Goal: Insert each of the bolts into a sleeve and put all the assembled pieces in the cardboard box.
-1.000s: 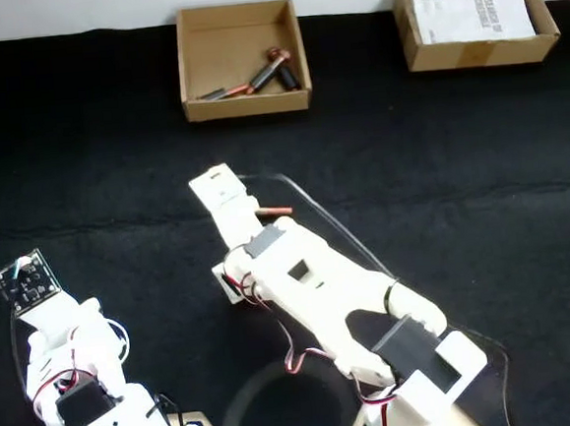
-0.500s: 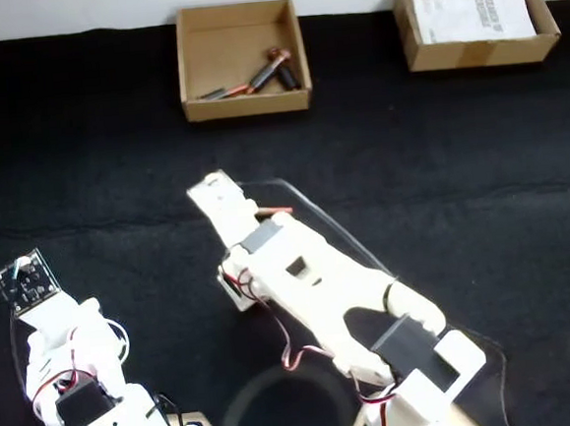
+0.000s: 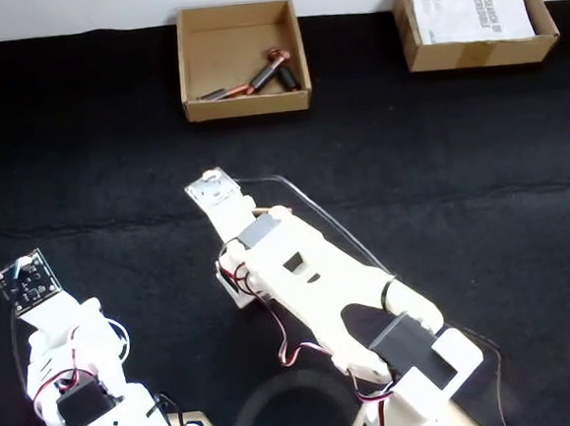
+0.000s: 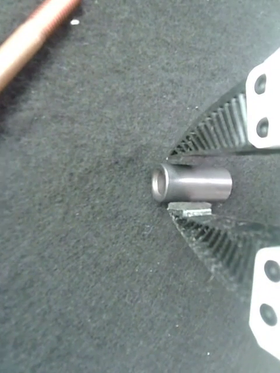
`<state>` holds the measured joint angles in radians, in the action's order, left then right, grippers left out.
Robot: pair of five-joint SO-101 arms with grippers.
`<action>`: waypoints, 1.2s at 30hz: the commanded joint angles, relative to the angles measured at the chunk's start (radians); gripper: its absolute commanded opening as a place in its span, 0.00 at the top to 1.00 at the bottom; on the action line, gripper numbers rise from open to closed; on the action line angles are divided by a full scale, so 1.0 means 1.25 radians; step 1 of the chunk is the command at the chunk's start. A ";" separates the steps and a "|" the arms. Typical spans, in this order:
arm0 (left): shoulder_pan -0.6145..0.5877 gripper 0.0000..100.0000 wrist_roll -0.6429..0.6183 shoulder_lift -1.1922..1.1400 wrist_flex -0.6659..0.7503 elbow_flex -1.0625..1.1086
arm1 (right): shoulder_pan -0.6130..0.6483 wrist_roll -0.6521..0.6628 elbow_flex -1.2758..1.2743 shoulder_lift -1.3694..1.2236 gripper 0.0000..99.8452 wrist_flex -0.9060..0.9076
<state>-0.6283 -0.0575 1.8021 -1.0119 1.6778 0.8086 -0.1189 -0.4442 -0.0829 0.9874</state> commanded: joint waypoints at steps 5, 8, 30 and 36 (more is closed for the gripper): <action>-0.012 0.99 -0.001 0.010 0.000 0.013 | -0.008 0.006 -0.017 0.001 0.90 -0.012; -0.012 0.99 -0.001 0.010 0.000 0.013 | -0.008 0.006 -0.037 0.001 0.90 -0.041; 0.013 0.99 -0.001 0.008 0.004 0.013 | -0.129 0.001 0.483 -0.148 0.99 0.339; 0.041 0.99 -0.002 0.006 -0.001 0.013 | -0.181 0.001 0.857 -0.148 0.99 0.603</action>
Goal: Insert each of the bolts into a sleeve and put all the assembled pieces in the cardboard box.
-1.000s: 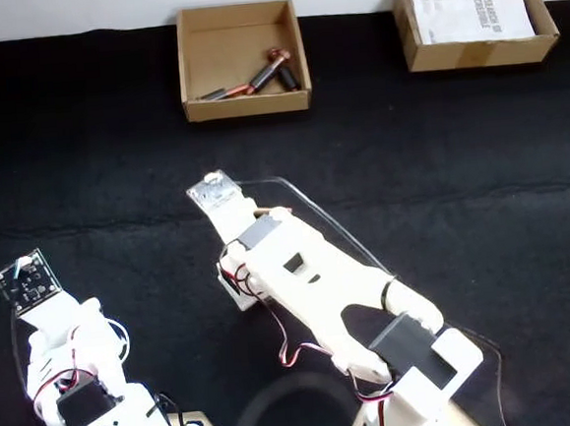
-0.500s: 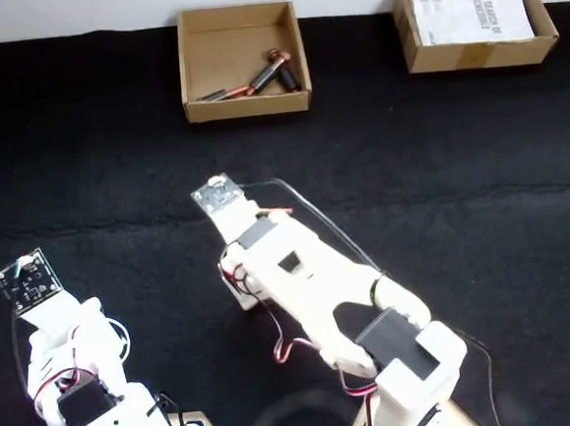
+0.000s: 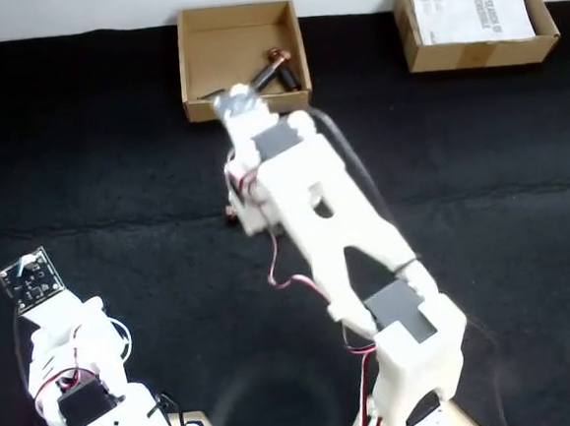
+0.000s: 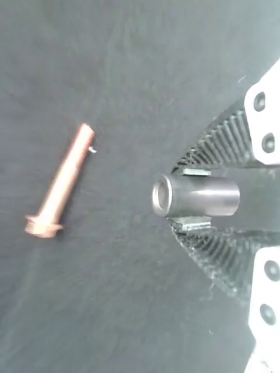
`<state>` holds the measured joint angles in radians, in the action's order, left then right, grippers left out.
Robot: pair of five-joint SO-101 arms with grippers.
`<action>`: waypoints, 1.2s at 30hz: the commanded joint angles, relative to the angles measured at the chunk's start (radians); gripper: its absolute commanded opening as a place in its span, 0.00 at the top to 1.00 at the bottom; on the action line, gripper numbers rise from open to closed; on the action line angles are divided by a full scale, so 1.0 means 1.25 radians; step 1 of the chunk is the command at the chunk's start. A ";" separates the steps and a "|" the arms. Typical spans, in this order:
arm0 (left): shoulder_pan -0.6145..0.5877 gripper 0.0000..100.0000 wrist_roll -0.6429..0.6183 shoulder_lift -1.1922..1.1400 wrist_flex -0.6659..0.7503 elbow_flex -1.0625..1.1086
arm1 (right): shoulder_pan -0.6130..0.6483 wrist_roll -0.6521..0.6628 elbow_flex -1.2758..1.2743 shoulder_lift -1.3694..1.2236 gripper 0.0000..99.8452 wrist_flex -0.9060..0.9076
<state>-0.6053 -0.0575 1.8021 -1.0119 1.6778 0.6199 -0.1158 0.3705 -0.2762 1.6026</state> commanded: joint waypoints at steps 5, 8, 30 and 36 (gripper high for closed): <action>0.079 0.99 -0.004 0.006 -0.082 0.013 | -0.072 -0.001 0.336 0.115 0.99 0.129; 0.104 0.99 -0.001 0.006 -0.140 0.013 | -0.073 -0.001 0.288 0.229 0.99 0.129; 0.338 0.99 -0.043 -0.471 -0.405 -0.812 | -0.206 0.001 -0.511 1.107 0.99 0.128; 0.466 0.99 -0.260 -0.824 -0.513 -1.087 | -0.246 0.001 -0.600 1.204 0.99 0.128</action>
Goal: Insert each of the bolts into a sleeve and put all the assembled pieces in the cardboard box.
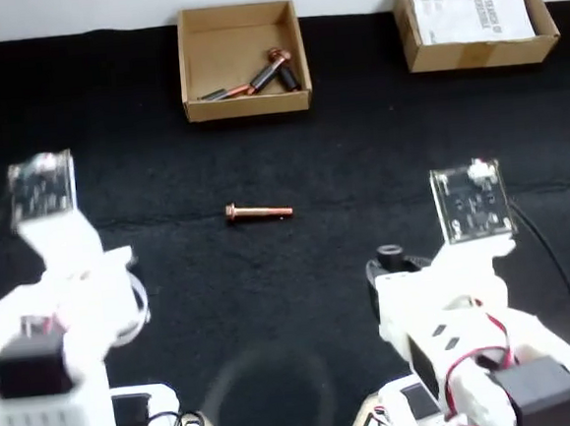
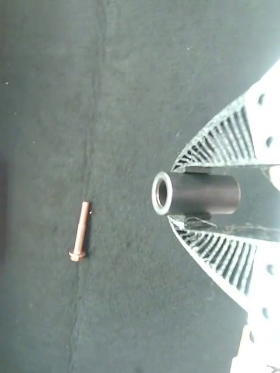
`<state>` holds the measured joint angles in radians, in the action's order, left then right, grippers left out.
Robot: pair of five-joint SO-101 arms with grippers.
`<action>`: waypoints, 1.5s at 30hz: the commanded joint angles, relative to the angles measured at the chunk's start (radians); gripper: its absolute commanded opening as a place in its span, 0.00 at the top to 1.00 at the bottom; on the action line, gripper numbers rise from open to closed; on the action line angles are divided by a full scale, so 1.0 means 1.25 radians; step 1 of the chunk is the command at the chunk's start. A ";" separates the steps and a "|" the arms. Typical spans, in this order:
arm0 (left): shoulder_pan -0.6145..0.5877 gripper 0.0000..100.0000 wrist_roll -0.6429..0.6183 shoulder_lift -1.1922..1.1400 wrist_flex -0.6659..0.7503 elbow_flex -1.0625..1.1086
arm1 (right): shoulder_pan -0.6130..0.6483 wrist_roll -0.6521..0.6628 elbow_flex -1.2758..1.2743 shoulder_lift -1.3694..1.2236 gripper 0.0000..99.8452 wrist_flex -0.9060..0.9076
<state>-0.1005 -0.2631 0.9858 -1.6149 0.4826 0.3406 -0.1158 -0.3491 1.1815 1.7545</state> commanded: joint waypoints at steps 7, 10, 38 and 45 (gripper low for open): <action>0.174 0.99 -0.250 -0.570 -0.079 -0.251 | -0.073 -0.001 -0.053 0.052 0.99 0.004; 0.199 0.99 -0.285 -0.731 -0.071 -0.274 | -0.087 -0.001 -0.053 0.053 0.99 0.004; 0.263 0.99 -0.368 -1.654 -0.059 -1.202 | -0.126 0.000 -0.053 0.057 0.99 0.006; 0.244 0.99 -0.366 -1.697 0.020 -1.305 | -0.126 0.001 -0.055 0.057 0.99 0.006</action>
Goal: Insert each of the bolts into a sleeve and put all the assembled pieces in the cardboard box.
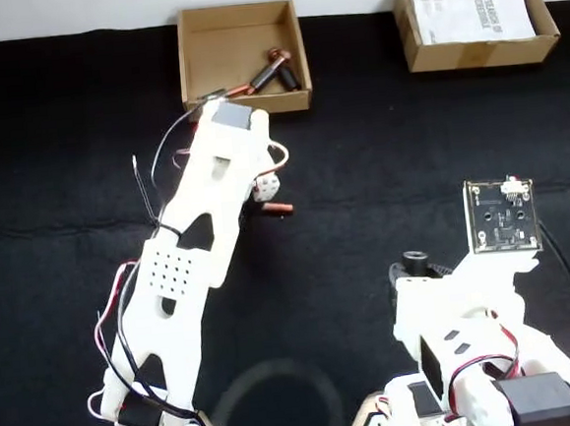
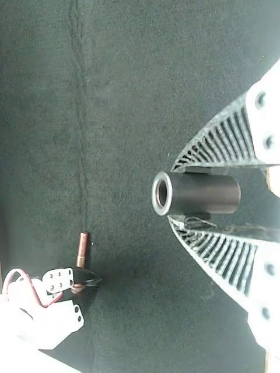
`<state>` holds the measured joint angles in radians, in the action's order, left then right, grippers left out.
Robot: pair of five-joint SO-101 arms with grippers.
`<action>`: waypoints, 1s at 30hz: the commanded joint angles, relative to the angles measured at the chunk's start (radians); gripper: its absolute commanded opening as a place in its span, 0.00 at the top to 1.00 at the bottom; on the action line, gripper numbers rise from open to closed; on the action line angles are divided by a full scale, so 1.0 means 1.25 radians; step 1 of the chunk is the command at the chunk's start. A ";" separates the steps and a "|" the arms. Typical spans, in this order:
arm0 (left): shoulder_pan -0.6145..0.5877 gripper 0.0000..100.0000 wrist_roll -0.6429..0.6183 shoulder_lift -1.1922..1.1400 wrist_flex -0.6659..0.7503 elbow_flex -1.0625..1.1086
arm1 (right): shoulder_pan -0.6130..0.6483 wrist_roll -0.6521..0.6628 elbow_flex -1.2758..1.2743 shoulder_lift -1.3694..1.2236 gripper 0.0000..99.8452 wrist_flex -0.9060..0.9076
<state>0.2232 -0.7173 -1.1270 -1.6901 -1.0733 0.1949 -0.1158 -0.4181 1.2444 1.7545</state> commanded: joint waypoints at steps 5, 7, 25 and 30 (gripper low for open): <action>-0.039 0.99 -0.004 -0.020 0.141 -0.128 | -0.009 -0.001 -0.006 0.007 0.99 0.007; -0.040 0.99 -0.004 -0.017 0.144 -0.163 | -0.009 -0.001 -0.028 0.007 0.99 0.007; 0.041 0.79 -0.004 0.075 -0.043 -0.271 | -0.006 -0.001 -0.098 0.007 0.99 -0.014; 0.060 0.76 -0.005 0.074 -0.054 -0.269 | -0.006 -0.001 -0.098 0.007 0.99 -0.014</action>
<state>0.2862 -0.7158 -1.1086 -1.7469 -1.3771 0.1949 -0.1158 -0.5378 1.2459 1.7499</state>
